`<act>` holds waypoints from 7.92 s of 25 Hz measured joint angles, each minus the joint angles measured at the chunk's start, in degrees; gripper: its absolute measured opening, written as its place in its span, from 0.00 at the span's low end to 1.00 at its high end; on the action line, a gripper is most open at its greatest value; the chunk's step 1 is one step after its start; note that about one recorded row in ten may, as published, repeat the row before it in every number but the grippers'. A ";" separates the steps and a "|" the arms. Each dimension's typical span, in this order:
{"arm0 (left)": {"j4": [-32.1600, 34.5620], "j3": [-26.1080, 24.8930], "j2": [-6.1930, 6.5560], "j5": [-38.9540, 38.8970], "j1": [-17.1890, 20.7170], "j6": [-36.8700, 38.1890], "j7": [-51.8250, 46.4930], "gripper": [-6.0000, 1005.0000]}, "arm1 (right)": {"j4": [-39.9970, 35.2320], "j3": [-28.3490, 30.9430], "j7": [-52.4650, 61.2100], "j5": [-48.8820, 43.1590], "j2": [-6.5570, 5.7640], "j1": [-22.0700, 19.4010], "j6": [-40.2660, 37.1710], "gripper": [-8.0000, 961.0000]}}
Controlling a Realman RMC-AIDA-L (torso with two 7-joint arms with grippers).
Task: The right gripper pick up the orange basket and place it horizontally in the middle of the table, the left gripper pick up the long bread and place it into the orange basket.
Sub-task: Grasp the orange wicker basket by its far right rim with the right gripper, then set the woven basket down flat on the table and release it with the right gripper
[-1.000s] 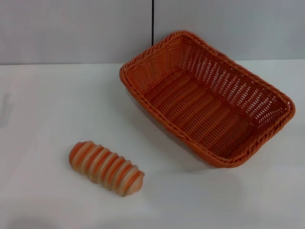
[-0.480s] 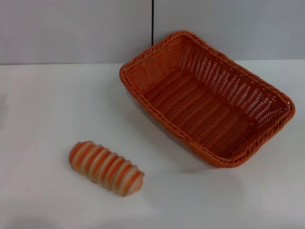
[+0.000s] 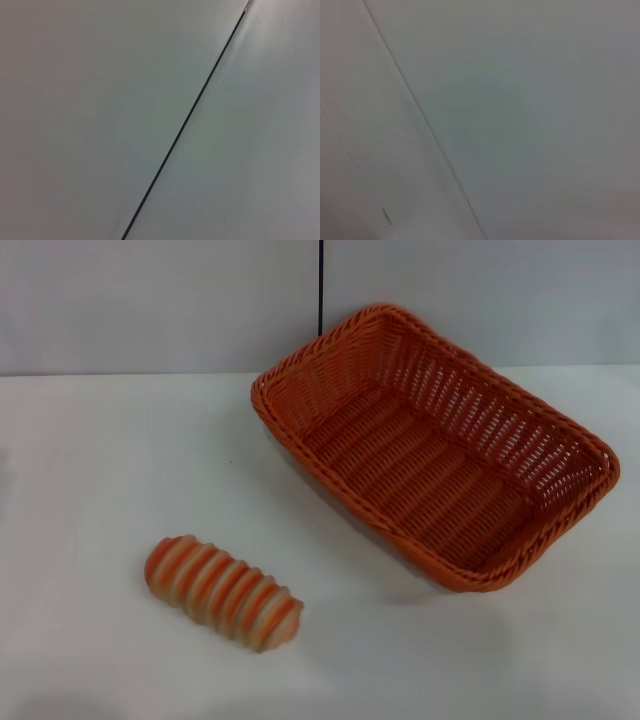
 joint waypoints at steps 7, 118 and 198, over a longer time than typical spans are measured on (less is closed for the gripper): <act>0.00 2.24 -0.01 -0.01 0.39 -0.25 -0.80 0.84 | -0.46 -7.37 3.04 -17.93 -0.57 9.07 1.33 0.47; -0.62 5.40 0.00 -0.10 -0.17 -7.72 -0.45 0.83 | -10.77 -13.70 -33.99 -8.35 7.61 6.02 0.95 0.18; -3.37 6.61 -0.08 -0.01 -0.30 -6.87 -0.79 0.83 | -24.68 -19.87 -47.51 -8.24 10.01 6.02 1.88 0.18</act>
